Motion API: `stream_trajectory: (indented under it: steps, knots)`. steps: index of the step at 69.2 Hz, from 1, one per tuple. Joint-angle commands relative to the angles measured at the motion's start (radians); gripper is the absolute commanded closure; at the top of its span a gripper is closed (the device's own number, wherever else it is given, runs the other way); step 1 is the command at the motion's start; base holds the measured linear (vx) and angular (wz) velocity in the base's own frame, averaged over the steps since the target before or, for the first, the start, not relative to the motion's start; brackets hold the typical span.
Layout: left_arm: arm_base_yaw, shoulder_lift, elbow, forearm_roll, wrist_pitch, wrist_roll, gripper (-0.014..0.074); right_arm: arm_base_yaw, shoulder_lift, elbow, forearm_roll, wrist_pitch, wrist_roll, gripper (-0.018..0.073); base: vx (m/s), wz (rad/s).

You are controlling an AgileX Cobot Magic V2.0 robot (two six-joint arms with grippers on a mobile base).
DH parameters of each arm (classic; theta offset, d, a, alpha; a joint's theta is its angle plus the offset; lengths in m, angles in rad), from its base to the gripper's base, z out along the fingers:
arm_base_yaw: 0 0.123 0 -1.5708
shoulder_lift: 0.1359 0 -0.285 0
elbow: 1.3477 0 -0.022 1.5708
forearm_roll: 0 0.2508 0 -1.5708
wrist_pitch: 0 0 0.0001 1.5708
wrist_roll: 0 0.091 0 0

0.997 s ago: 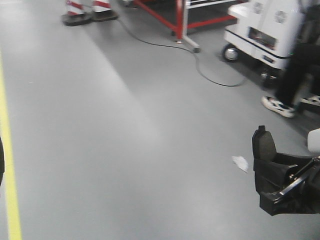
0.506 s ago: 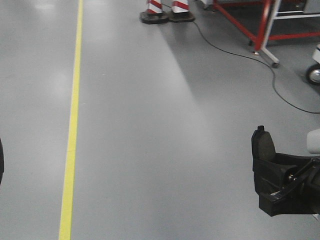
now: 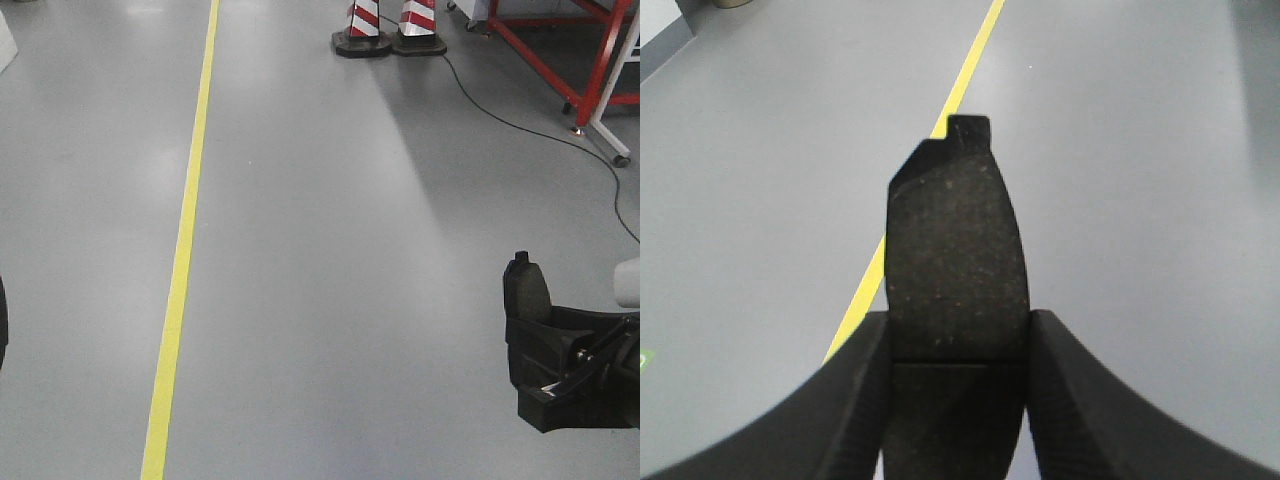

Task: Move and align brake pads A on conveyor
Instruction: 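Drive along the yellow floor line past the striped cones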

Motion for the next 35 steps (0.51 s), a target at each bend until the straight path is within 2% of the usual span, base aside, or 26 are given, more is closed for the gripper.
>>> stream_trajectory:
  steps: [1,35]
  knots:
    - [-0.004,-0.001,-0.03,-0.003,-0.082,0.0,0.0458,-0.003,-0.003,-0.035,-0.015,-0.086,-0.011,0.0569,0.41,0.05]
    - [-0.004,-0.001,-0.03,-0.003,-0.082,0.0,0.0458,-0.003,-0.003,-0.035,-0.015,-0.086,-0.011,0.0569,0.44,0.01]
